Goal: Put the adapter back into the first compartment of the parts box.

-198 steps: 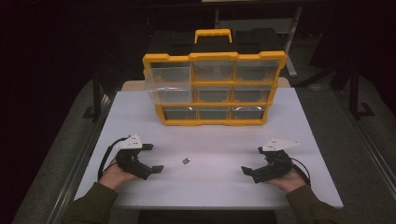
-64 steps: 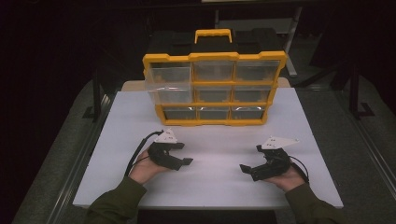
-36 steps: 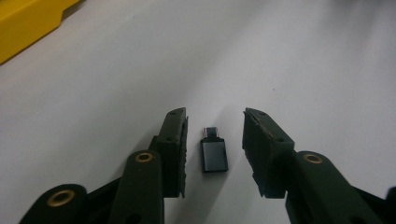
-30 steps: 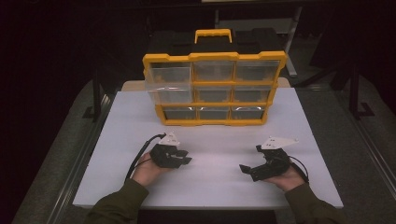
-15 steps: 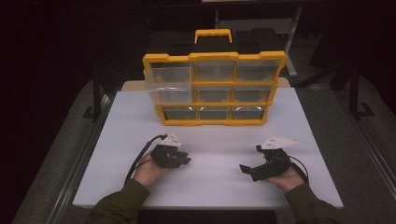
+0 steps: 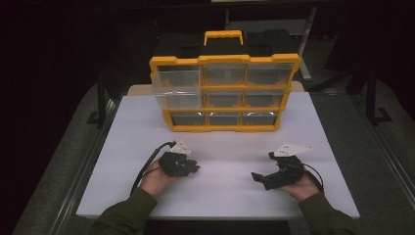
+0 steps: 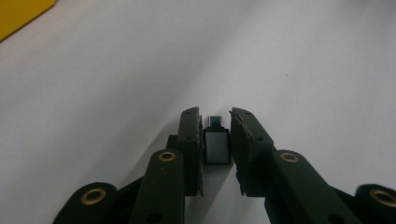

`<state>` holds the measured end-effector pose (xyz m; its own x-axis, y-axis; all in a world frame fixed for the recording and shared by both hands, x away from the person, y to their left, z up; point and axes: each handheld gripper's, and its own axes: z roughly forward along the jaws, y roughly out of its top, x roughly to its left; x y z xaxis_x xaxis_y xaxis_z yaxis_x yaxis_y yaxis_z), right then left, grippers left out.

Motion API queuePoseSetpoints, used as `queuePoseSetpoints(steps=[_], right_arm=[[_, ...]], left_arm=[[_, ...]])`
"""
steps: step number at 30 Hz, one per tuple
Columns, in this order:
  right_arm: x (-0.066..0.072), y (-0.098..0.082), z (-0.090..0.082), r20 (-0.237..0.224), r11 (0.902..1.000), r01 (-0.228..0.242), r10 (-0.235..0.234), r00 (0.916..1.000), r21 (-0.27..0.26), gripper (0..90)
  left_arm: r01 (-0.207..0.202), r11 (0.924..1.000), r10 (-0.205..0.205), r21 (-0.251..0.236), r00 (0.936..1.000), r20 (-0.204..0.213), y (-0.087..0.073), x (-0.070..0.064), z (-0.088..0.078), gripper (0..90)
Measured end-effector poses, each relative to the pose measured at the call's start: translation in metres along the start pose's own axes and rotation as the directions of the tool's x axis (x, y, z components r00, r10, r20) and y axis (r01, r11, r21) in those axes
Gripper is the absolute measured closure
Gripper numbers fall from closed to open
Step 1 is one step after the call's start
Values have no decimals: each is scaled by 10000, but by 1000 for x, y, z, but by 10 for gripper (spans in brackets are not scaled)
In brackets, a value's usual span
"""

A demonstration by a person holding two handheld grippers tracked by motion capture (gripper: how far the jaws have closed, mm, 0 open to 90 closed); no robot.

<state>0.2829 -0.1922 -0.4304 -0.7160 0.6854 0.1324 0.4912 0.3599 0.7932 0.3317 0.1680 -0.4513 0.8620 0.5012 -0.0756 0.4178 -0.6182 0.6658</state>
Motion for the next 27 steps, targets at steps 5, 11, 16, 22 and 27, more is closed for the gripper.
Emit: queuePoseSetpoints(steps=[5,11,16,22,27], right_arm=[[0,0,0,6,10000,9,-9,10000,5,0],[1,0,0,15,10000,5,-5,10000,-1,0],[0,0,0,52,10000,4,-4,10000,-42,0],[0,0,0,48,10000,13,-13,10000,-25,0],[0,0,-1,50,10000,2,-1,10000,-63,0]], left_arm=[[0,10000,0,37,10000,-33,0,0,0,745],[94,9999,-94,65,10000,-14,0,1,1,754],[-132,9999,133,79,9999,-83,0,-1,1,759],[-297,9995,299,138,9995,-132,2,-1,1,763],[-188,9997,187,142,9998,28,1,1,-1,763]])
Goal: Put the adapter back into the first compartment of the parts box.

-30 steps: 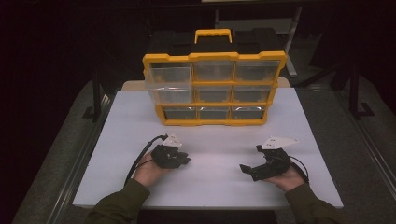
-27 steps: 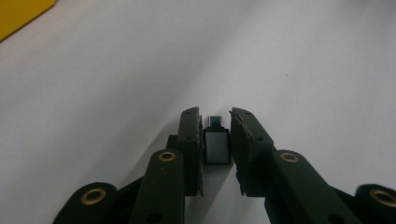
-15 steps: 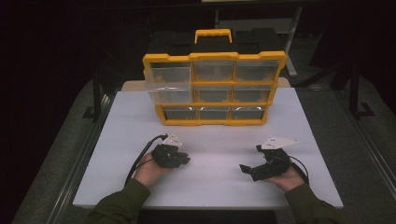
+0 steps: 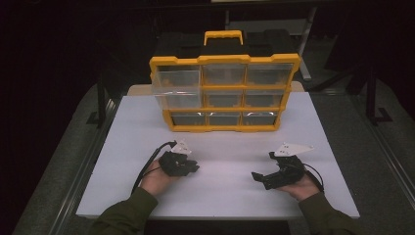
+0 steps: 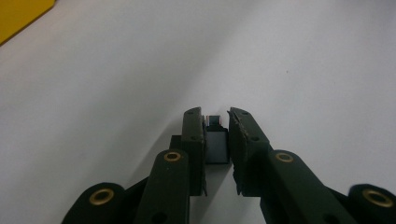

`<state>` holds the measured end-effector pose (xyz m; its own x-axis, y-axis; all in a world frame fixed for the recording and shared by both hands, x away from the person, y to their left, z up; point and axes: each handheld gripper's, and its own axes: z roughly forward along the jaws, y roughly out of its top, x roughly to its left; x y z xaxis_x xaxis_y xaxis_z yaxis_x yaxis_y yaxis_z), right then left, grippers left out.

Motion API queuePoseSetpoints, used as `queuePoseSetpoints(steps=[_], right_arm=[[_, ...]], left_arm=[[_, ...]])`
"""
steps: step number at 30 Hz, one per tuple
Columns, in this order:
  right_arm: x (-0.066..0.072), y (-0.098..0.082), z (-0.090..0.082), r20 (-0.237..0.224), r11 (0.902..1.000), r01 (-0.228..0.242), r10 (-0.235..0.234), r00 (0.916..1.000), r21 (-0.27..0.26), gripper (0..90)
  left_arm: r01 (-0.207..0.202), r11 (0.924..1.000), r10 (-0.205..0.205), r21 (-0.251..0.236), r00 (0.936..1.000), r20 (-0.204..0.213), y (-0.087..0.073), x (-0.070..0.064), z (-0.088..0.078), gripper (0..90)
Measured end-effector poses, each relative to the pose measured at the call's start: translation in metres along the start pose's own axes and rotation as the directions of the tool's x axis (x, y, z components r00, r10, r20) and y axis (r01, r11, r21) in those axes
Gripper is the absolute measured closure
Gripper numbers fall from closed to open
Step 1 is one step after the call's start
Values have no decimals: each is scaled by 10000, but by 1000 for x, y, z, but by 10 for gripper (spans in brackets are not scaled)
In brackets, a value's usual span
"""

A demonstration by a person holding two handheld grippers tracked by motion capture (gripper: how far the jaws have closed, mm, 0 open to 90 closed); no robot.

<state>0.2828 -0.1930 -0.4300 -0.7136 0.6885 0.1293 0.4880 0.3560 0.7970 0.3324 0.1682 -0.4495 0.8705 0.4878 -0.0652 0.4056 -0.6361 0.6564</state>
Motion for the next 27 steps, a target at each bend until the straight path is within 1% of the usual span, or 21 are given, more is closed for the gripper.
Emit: queuePoseSetpoints(steps=[3,6,9,13,21,27], right_arm=[[0,0,0,-4,10000,-3,3,10000,-1,0],[0,0,0,-6,10000,3,-3,10000,7,0],[0,0,0,-6,10000,1,-1,10000,4,0],[0,0,0,-7,10000,-2,2,10000,9,0],[1,0,1,-22,10000,10,-10,10000,36,0],[1,0,1,-16,10000,2,-2,10000,48,0]], left_arm=[[33,10000,-33,58,10000,-20,-1,1,-3,763],[56,10000,-55,-51,10000,16,-1,2,-7,763],[179,9997,-178,-148,9998,93,-1,4,-10,763],[245,9992,-241,-301,9996,128,-1,6,-16,762],[384,9987,-377,-336,9991,197,-4,11,-25,762],[550,9973,-546,-491,9985,102,-6,17,-33,762]])
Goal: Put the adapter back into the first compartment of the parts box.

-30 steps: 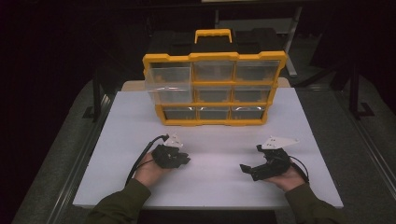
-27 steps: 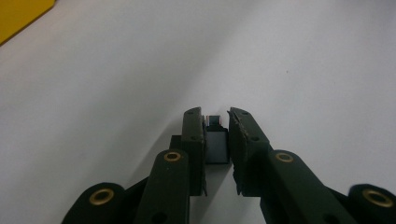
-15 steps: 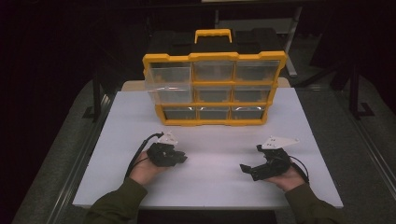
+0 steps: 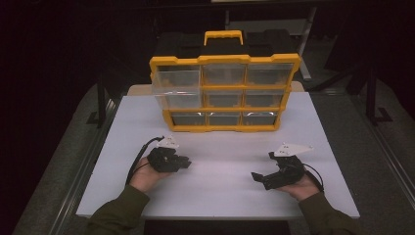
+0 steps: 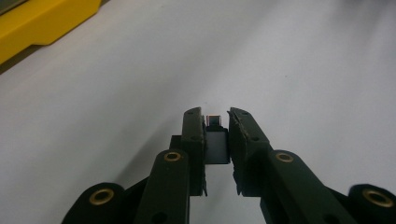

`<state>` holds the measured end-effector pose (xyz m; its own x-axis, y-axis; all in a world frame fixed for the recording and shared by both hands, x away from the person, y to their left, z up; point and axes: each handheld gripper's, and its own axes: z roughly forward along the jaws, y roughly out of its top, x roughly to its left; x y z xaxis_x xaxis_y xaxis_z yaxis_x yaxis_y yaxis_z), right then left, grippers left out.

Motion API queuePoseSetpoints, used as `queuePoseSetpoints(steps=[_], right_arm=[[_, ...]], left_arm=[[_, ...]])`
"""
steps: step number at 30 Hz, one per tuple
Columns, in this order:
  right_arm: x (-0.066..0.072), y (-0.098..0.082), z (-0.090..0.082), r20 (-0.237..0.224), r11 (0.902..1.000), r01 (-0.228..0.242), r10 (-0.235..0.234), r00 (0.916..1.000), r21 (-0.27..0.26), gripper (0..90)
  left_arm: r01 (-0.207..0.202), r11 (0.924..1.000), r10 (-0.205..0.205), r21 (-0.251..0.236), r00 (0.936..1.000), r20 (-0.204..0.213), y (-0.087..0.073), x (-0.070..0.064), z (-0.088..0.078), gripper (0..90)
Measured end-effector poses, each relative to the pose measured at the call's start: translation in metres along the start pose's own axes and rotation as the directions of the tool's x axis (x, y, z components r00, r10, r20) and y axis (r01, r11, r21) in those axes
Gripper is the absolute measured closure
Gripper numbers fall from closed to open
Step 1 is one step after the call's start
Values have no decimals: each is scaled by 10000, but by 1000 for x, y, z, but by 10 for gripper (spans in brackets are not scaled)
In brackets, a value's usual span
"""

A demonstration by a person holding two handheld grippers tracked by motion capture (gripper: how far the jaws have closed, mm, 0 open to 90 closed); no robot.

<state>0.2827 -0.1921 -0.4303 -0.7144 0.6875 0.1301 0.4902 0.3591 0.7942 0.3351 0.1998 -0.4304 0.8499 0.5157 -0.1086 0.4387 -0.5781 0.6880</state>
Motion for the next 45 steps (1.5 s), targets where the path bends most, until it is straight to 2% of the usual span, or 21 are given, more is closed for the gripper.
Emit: queuePoseSetpoints(steps=[13,22,34,45], right_arm=[[0,0,1,-17,10000,29,-29,10000,17,0],[0,0,0,-28,10000,8,-8,10000,4,0],[-1,0,0,-46,10000,-36,36,10000,-40,0],[0,0,0,-16,10000,-52,52,10000,-27,0]], left_arm=[[289,9993,-291,-248,9995,-89,-4,10,-21,762],[360,9991,-362,-216,9993,-125,-4,16,-34,762],[716,9971,-720,-253,9973,-164,-3,26,-52,762],[729,9968,-738,-315,9969,-290,3,34,-75,762]])
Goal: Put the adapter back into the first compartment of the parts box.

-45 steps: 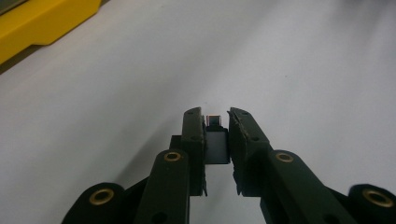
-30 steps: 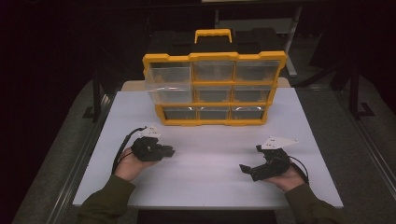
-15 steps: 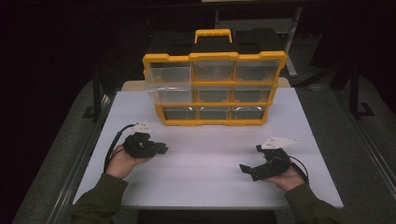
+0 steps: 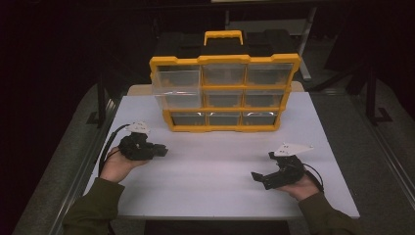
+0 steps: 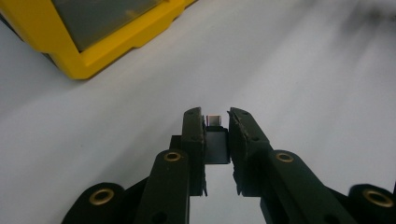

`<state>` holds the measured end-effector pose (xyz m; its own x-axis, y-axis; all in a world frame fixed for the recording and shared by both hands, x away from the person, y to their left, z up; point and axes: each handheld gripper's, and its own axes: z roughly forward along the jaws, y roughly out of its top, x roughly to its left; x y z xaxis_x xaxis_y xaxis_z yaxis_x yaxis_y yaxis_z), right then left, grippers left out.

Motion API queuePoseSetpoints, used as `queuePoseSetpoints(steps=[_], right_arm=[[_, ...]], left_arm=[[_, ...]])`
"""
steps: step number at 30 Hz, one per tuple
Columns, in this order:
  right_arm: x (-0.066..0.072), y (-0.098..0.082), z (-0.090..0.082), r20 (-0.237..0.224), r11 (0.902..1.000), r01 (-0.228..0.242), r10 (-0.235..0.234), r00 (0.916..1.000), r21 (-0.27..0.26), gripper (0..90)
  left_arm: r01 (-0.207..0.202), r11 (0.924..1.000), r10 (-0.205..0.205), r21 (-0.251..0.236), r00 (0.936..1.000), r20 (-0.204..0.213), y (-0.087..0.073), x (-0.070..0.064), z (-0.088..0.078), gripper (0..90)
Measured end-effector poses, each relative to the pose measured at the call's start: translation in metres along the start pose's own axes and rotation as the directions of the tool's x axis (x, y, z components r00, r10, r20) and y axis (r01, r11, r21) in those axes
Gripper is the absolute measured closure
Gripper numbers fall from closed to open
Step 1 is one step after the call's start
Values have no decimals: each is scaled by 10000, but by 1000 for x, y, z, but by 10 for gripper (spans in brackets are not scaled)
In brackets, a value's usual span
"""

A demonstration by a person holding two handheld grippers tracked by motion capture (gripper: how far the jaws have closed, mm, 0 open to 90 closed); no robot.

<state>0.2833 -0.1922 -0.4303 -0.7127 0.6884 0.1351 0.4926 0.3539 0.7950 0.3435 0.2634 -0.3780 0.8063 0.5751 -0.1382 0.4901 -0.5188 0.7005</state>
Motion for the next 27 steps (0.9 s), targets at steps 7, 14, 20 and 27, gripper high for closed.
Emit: queuePoseSetpoints(steps=[7,14,20,27], right_arm=[[0,0,0,0,10000,8,-8,10000,16,0],[0,0,0,11,10000,0,0,10000,14,0],[0,0,0,0,10000,-11,11,10000,7,0],[0,0,1,-2,10000,33,-33,10000,9,0]], left_arm=[[58,10000,-58,15,10000,-69,8,4,-12,762],[92,10000,-92,-30,10000,-20,16,8,-22,762],[39,10000,-39,-61,10000,68,27,12,-33,762],[31,10000,-30,-59,10000,81,37,16,-43,762]])
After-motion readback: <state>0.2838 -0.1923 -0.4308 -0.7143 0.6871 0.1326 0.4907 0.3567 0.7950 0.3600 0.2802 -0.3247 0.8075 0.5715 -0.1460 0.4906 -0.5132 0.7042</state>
